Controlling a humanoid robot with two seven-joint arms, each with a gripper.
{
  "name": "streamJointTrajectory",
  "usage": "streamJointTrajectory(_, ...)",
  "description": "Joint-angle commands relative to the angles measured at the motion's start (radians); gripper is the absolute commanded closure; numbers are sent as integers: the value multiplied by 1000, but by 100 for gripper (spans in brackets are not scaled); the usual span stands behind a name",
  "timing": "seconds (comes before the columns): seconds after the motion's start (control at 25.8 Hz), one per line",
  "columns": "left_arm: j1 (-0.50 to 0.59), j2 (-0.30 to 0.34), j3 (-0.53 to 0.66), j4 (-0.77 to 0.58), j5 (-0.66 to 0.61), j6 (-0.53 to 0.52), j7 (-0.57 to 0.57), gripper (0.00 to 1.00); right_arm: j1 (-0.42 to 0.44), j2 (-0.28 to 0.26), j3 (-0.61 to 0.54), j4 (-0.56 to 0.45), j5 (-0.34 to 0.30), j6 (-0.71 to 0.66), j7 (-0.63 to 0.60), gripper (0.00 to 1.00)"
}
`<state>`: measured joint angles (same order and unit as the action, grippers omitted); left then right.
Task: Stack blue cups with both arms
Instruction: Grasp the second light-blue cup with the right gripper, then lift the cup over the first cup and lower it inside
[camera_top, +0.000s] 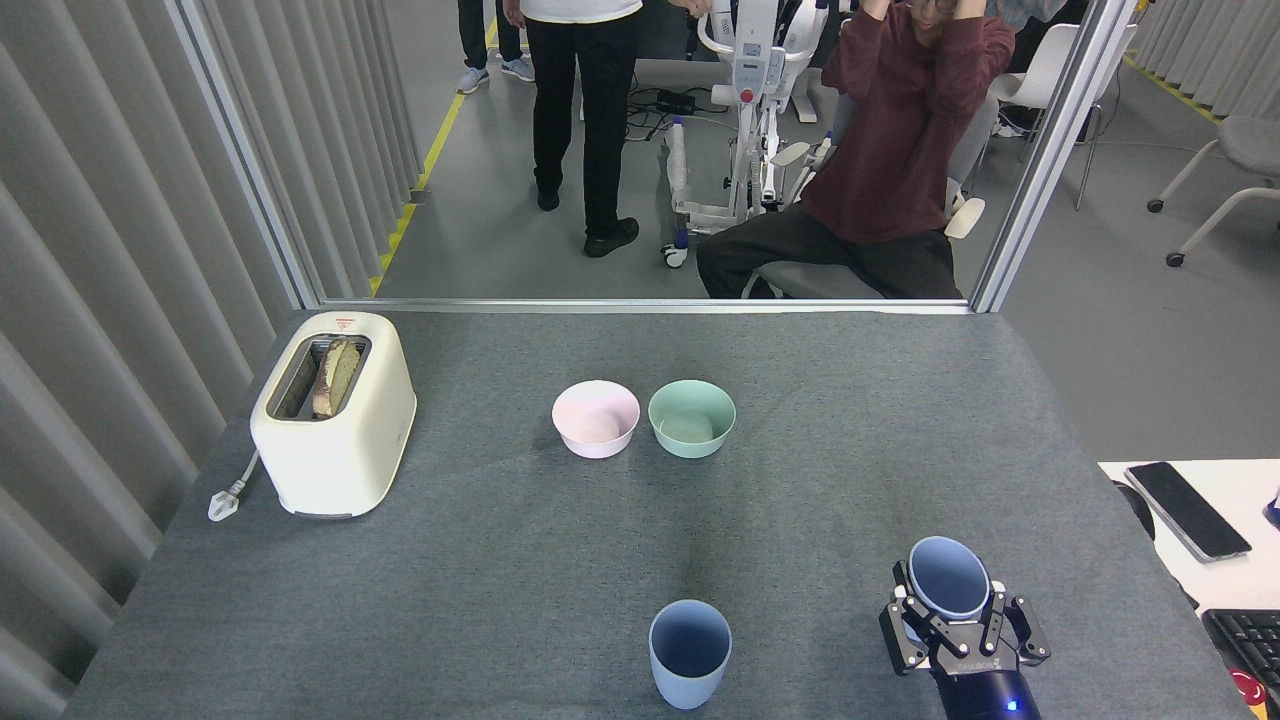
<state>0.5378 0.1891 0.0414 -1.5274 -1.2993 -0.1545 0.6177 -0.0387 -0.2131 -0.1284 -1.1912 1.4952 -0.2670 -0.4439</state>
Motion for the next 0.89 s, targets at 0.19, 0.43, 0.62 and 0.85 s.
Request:
streamJointTrajectory(0.19,-1,-14,0,1,-2,0,0,0,154,87,180,-476,16,-196,139,48)
streamJointTrajectory(0.43,1,-26,0,-2,-2,1,0,0,140,156,288,-484,157,-196,166,48)
streamJointTrajectory(0.62,1,-26,0,-2,-2,0,2,0,155,213,299,-475,212,-196,175,47)
streamJointTrajectory(0.85,-2,-30,0,4,-2,0,2,0,169,213,294,-452,215,-184,202,43)
